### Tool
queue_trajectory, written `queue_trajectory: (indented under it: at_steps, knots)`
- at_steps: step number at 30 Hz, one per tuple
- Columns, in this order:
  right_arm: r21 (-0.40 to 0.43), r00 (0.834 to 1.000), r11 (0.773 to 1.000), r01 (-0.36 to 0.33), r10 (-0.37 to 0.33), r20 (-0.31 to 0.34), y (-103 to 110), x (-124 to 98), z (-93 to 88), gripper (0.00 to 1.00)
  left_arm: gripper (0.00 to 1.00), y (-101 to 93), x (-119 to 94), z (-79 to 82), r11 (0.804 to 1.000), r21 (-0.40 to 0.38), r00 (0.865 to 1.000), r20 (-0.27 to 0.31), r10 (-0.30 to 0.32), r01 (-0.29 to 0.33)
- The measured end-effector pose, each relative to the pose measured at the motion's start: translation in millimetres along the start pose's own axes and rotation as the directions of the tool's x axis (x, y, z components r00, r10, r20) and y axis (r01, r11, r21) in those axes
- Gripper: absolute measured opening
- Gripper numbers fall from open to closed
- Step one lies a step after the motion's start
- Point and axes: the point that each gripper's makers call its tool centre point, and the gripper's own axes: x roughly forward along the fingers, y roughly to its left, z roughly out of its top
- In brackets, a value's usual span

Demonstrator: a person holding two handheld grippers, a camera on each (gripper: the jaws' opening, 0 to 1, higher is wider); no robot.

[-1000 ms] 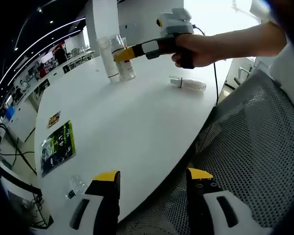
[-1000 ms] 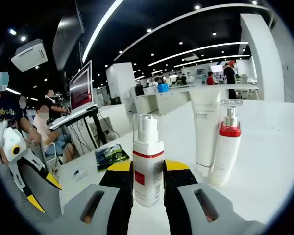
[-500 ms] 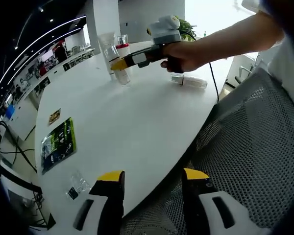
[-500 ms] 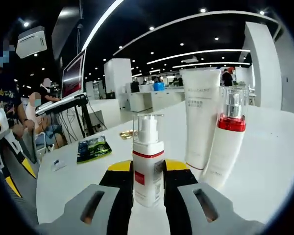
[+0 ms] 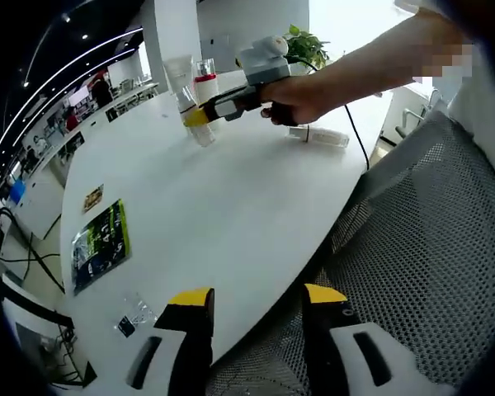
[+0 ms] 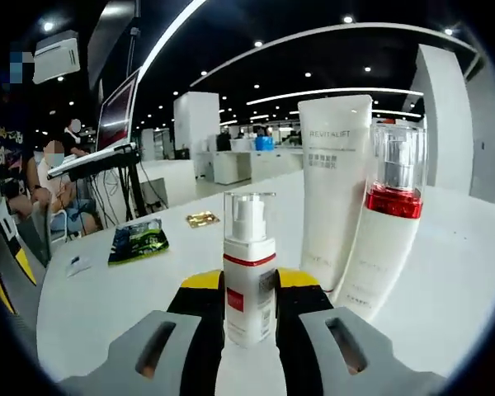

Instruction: Arrange the skincare products in the storage area until every visible bottle or jar stands upright without overlapping.

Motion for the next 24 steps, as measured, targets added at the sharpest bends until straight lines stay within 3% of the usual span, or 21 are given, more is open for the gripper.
queue_trajectory:
  at_steps: [8,24]
  knots:
    - [0.009,1.0,1.0,0.014,-0.014,0.027,-6.5,5.3,2.1,0.2,0.41,-0.5,0.7,-1.2,1.0,0.0,1.0,-0.005,-0.005,0.005]
    - [-0.032,0.998,0.999,0.014,-0.012,0.059,-3.5,-6.6,-3.2,0.2,0.38,0.0,-0.7,-2.1,1.0,0.017,1.0,-0.006,0.002,-0.002]
